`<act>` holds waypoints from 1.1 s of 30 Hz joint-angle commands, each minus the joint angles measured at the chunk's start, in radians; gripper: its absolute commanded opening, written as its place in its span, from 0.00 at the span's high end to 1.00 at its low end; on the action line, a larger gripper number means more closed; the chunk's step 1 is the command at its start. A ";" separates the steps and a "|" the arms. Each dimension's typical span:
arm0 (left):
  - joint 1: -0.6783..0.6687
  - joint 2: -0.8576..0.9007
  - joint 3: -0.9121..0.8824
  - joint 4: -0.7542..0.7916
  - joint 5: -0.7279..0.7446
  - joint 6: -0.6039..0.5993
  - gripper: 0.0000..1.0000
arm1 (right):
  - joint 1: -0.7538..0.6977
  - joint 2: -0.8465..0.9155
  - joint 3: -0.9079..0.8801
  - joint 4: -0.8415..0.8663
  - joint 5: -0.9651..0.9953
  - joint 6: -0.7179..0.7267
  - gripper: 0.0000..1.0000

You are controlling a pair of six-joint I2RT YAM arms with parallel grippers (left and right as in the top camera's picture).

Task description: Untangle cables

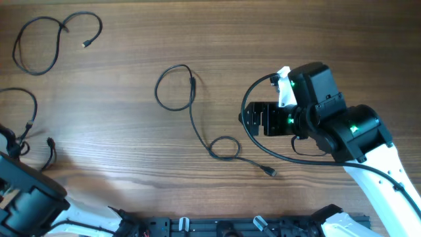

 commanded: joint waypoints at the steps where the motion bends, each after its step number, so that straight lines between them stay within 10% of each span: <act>1: 0.030 0.037 -0.019 0.049 0.132 0.224 0.28 | 0.001 0.007 0.007 0.000 -0.016 -0.021 0.00; 14: 0.070 0.107 -0.070 0.119 0.207 0.333 0.21 | 0.001 0.007 0.007 0.014 -0.016 -0.021 0.00; 24: 0.073 0.113 -0.112 0.252 0.563 0.333 0.94 | 0.001 0.007 0.007 0.019 -0.017 -0.018 0.00; 33: -0.015 0.112 -0.112 0.281 1.008 0.128 0.96 | 0.001 0.007 0.007 0.028 -0.020 -0.019 0.00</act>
